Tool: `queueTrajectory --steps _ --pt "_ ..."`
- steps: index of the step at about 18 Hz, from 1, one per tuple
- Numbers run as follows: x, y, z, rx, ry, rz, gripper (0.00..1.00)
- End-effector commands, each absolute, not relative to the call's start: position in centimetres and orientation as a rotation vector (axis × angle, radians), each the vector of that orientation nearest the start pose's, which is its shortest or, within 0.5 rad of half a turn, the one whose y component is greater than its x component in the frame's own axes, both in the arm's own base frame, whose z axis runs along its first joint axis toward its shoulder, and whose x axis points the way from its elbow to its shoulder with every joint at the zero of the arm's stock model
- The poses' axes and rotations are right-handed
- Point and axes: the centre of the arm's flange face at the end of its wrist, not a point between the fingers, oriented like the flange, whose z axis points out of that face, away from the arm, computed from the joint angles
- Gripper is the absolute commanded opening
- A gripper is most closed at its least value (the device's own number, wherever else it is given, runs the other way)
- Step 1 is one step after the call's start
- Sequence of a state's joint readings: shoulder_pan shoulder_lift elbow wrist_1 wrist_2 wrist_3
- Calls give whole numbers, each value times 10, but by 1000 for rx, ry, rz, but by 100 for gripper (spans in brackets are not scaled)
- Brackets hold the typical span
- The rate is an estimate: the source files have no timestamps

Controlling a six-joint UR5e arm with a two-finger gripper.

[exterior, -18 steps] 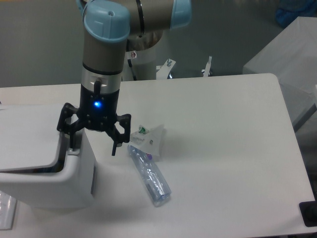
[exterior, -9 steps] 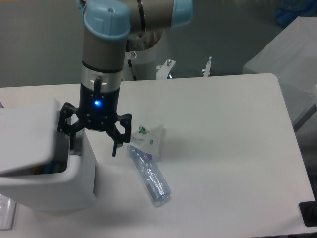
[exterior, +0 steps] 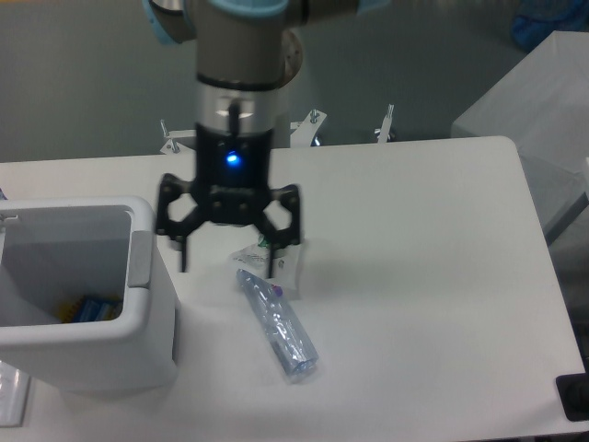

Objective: Open the trash can
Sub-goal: 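Lift the gripper away from the opened trash can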

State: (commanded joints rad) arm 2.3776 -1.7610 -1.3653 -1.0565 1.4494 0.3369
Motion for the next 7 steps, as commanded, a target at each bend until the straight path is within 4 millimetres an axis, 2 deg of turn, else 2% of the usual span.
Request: queueTrajectory --steps 4,7 --pt "-364 481 548 -2788 -252 310 100" --pt "-382 451 548 -2848 -139 311 100"
